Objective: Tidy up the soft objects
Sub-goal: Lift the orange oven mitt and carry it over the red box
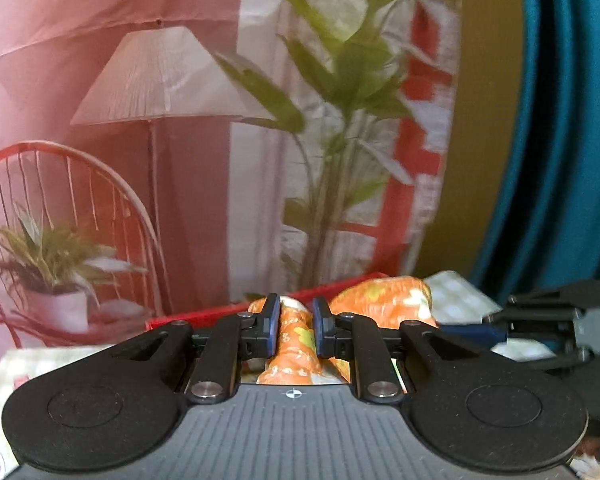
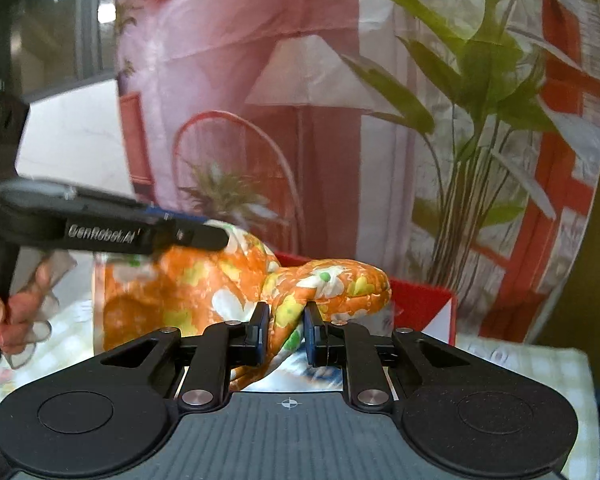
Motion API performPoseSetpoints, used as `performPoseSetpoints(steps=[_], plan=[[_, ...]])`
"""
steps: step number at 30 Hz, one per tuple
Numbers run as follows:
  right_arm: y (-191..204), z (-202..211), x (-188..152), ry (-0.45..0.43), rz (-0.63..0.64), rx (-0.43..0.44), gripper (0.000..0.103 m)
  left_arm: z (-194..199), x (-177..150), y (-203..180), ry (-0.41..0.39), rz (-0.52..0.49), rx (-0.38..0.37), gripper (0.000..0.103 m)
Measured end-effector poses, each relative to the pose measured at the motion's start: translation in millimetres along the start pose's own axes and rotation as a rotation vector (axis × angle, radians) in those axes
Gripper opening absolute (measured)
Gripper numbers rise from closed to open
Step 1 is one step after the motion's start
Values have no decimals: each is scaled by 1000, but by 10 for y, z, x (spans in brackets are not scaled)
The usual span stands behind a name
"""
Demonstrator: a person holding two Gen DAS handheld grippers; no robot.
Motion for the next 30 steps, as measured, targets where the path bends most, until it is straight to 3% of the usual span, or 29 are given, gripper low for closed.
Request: performPoseSetpoints(steps=[2,8,13,23,30], plan=[[-41,-243,-4,8,1,-27,16,-213,19,37,20,0,22,17],[-210,-853,-223,64,-92,-75,16,-850,-265,164,177,23,38,16],[-379,-1114,-465,130,-170,-104,16,-1092,-517,217,251,21,25,16],[-573,-1231,-680,202,-294,-202,15,-1129,-611,289,304,62,-6,19],[-384,-1283,-767,269,-336,-145,16,-981,-614,299,299,58,-2,24]])
Point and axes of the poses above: each gripper's, at about its wrist camera, not at the fingertips, and z roughly against the way its jaws point, y to its left, x to its top, the point moved 9 cm from there along -z, roughly the way its jaws point, and after that the axes turned 7 degrees about x, right-handed, at the moved point
